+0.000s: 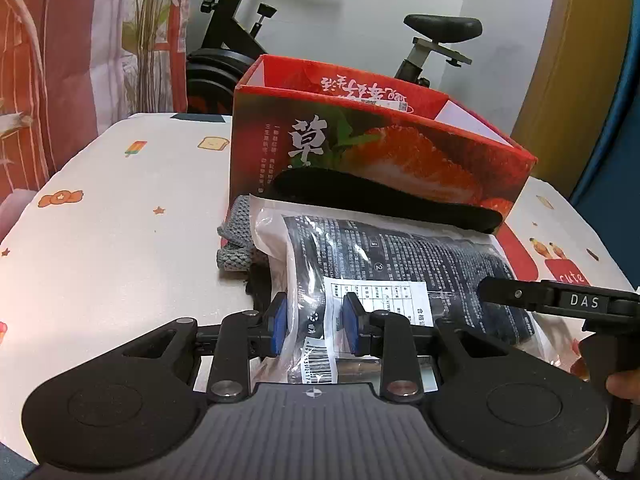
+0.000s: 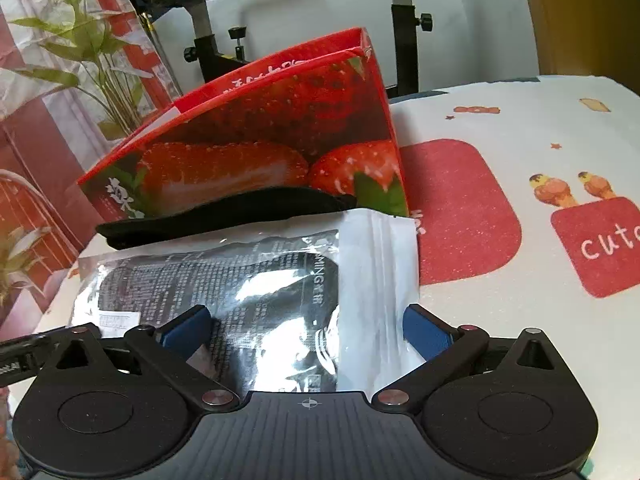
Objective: Organize soft objects
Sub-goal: 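Close the left tool on the clear bag's edge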
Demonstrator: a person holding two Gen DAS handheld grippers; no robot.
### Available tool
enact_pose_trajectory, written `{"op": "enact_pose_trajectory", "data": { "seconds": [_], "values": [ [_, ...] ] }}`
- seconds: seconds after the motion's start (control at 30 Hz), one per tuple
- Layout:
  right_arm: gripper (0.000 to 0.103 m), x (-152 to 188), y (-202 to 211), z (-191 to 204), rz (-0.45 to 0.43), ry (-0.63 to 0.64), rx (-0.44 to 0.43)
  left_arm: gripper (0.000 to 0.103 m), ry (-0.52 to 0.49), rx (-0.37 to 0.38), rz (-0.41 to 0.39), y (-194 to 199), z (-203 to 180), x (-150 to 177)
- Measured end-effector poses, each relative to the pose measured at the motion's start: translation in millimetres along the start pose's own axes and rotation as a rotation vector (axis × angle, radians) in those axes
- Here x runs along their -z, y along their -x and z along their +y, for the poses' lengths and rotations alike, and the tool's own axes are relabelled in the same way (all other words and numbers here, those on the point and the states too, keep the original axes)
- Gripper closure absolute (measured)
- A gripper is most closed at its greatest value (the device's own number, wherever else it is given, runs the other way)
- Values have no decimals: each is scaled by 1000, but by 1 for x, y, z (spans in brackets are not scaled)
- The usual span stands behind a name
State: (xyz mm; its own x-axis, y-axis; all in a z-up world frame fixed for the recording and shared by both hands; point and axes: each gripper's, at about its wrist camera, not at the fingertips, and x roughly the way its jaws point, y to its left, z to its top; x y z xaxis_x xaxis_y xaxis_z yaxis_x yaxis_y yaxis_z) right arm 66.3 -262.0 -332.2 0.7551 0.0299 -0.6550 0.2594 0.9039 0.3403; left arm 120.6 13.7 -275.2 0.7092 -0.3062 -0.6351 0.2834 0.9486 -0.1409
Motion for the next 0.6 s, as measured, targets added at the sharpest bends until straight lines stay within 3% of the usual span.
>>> {"op": "enact_pose_trajectory", "data": {
  "seconds": [0.2,0.37,0.6],
  "values": [
    [6,5,5,11,-3,40,-29,72,27,21,12,-1,4,0],
    [16,4,13,21,-16,116,-4,72,39,25,19,-1,4,1],
    [21,8,16,30,-24,229,18,71,47,26,28,-2,4,1]
  ]
}}
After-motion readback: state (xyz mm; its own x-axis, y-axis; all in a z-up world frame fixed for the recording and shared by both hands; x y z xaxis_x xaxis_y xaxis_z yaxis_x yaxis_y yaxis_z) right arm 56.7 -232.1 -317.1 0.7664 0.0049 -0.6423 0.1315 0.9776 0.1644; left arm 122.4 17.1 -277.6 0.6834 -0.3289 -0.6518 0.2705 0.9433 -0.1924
